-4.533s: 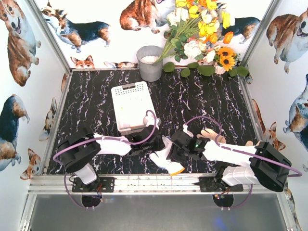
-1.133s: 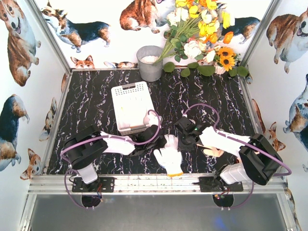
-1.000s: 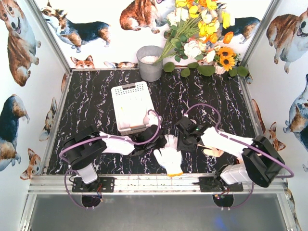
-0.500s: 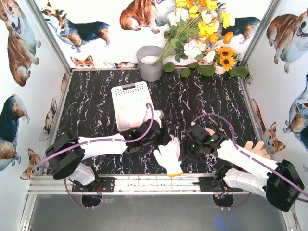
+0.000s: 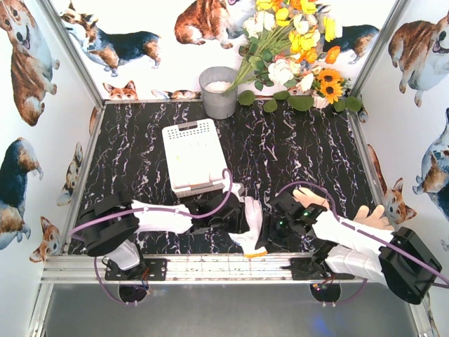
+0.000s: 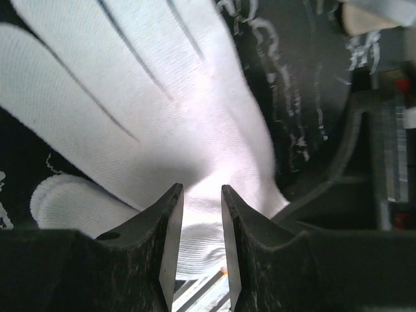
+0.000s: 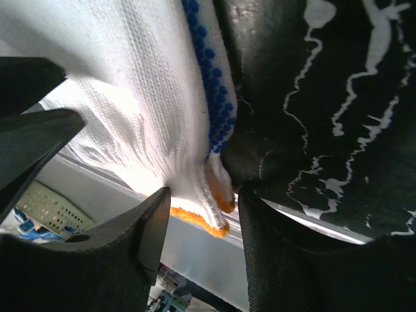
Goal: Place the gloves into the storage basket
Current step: Pair the glove with the glove.
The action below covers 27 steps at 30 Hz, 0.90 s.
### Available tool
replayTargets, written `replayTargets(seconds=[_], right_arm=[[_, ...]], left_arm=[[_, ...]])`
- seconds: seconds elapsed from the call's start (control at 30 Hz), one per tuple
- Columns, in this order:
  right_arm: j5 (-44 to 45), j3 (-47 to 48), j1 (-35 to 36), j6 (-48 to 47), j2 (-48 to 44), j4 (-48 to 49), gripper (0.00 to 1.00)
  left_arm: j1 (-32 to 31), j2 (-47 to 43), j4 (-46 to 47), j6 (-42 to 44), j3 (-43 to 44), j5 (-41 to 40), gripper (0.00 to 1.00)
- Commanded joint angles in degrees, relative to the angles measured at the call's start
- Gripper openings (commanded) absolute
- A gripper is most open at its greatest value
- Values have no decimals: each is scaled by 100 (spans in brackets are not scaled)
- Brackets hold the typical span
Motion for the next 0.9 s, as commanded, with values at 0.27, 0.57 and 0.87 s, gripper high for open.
replayTargets(seconds=[0.27,0.57,0.87], right_arm=[[86,-99,249,394,279,772,34],[263,-366,285,1167,-279,1082,19],[411,-578,285,1592,-832,1071,16]], left_arm=[[164,440,-144,-49,-56,-268,21],[119,-842,-1546,-236,413,-730,49],[-95,-1700,-84,-2133,-1288,120,65]])
